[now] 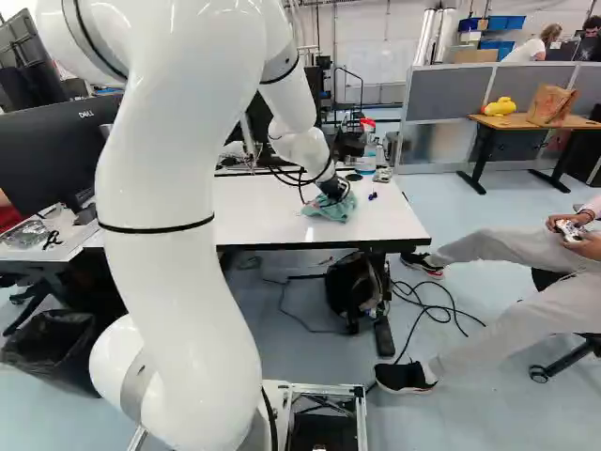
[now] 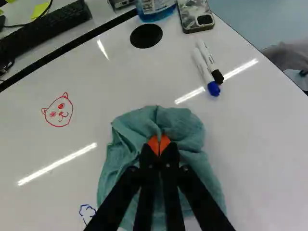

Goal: Clean the table with the green towel

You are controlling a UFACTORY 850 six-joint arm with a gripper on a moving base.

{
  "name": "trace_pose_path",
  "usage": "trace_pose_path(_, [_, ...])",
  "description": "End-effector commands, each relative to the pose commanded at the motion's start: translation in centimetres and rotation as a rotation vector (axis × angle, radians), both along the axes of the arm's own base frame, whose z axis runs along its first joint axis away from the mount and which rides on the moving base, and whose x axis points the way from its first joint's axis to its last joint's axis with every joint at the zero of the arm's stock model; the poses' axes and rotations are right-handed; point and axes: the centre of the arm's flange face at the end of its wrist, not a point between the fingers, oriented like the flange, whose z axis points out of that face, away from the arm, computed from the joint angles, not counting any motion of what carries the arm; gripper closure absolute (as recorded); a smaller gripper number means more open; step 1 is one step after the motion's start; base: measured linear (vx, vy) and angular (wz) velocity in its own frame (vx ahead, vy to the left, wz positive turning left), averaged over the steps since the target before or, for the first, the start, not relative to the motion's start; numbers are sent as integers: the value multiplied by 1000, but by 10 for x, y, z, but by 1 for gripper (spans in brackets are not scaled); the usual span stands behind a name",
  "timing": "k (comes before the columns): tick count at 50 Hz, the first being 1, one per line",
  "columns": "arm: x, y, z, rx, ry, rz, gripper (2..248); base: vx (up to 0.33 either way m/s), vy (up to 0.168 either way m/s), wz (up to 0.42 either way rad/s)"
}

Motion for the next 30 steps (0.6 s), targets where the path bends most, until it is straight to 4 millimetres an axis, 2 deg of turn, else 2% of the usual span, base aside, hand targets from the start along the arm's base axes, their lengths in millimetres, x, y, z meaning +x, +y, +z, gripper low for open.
trace_pose_path(11, [11,16,0,-1,-3,32,227,0,0,0])
trace_pose_path(30, [10,49,0,0,1,88,227,0,0,0])
